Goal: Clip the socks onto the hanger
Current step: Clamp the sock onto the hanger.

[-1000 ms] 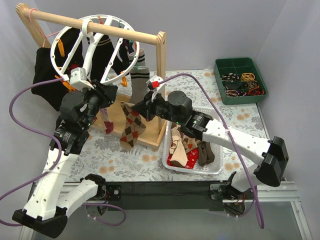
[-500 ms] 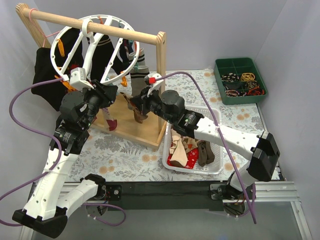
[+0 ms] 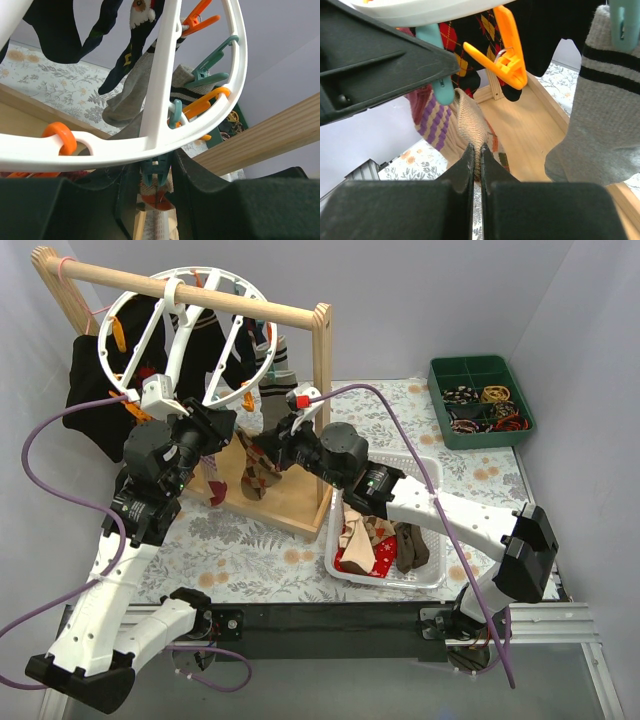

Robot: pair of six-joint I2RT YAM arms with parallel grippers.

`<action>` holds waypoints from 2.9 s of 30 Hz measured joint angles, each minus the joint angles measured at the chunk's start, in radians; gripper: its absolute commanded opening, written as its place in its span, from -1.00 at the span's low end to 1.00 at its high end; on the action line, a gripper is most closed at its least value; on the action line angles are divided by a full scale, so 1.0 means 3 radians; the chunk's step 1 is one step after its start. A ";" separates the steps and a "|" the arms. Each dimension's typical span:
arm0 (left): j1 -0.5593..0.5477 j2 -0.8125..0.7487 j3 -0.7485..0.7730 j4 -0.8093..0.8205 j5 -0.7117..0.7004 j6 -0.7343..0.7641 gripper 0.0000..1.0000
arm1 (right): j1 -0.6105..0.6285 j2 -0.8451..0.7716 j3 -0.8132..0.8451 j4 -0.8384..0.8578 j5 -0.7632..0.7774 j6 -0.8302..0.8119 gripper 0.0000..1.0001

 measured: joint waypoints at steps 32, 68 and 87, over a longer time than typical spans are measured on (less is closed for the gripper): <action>-0.0004 0.0011 -0.0001 -0.0048 -0.0267 -0.0039 -1.00 | 0.0042 0.0001 0.0000 0.0167 -0.0100 0.0112 -0.97; -0.0004 -0.0036 -0.0001 -0.0037 -0.0249 -0.0276 -1.00 | 0.0086 0.0153 0.0081 0.0370 -0.0292 0.0334 -0.97; -0.0004 -0.0132 -0.0070 0.0043 -0.0252 -0.0292 -1.00 | 0.0086 0.0181 0.0196 0.0387 -0.0315 0.0412 -0.97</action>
